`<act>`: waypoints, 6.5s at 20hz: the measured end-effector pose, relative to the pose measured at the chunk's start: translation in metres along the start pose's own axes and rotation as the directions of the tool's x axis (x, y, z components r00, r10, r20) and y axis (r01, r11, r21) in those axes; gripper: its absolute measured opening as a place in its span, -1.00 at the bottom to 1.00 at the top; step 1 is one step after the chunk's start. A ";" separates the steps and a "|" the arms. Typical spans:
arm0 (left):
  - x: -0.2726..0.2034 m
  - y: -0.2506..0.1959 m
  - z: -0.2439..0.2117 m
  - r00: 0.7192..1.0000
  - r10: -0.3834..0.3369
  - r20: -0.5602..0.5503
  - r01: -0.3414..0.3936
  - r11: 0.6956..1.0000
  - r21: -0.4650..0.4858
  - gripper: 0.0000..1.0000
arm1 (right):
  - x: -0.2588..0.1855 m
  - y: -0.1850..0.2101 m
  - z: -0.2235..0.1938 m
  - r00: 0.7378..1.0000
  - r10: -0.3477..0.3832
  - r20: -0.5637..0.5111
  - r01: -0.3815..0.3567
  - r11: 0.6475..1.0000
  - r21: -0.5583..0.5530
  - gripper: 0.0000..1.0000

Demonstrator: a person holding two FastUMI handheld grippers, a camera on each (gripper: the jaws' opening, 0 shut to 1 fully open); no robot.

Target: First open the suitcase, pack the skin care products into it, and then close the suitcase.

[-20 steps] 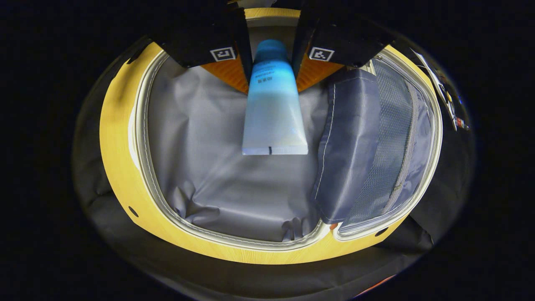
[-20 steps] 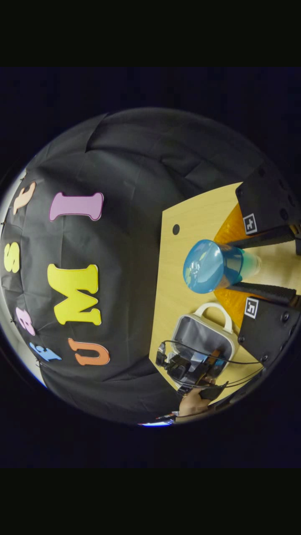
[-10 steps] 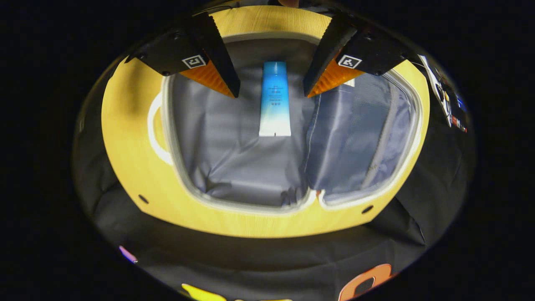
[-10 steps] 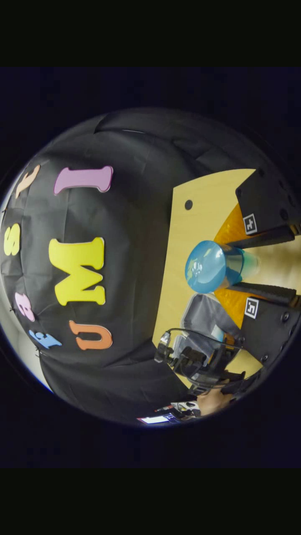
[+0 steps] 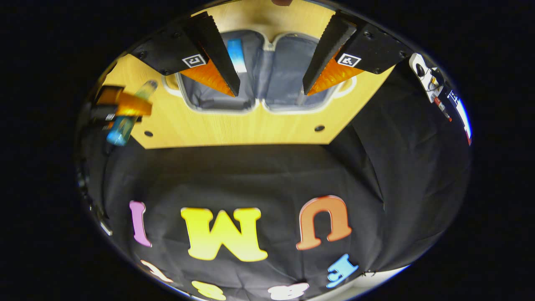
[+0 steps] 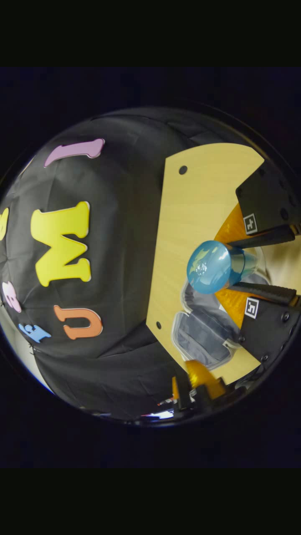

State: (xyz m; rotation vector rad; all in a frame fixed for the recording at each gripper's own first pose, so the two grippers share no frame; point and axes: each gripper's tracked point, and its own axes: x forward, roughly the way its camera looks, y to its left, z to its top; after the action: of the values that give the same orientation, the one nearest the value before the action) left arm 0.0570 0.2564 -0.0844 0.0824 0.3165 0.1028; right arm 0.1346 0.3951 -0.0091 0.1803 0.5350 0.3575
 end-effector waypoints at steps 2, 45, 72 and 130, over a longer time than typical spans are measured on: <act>-0.007 0.011 0.028 0.996 -0.006 0.091 0.008 1.000 -0.018 0.95 | 0.021 0.019 -0.021 0.998 0.002 -0.063 0.000 1.000 0.019 -0.25; 0.105 0.250 -0.135 0.981 -0.078 -0.180 -0.042 0.815 -0.578 0.97 | 0.021 0.055 -0.004 0.987 -0.040 -0.155 0.048 0.998 0.045 0.60; 0.095 0.191 -0.037 0.981 -0.155 -0.113 0.061 0.813 -0.580 -0.91 | -0.197 -0.075 0.120 0.893 -0.168 0.418 0.194 0.981 -0.021 0.61; -0.063 -0.099 0.179 0.949 -0.109 0.296 0.130 0.990 -0.052 0.93 | -0.199 -0.112 0.174 0.819 -0.208 0.535 0.234 0.972 0.020 0.61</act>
State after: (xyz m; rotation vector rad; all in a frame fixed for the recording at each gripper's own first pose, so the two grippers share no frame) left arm 0.0624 0.1399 0.0949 0.0069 0.0206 -0.0190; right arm 0.0991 0.2038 0.2019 0.1609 -0.0119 0.0785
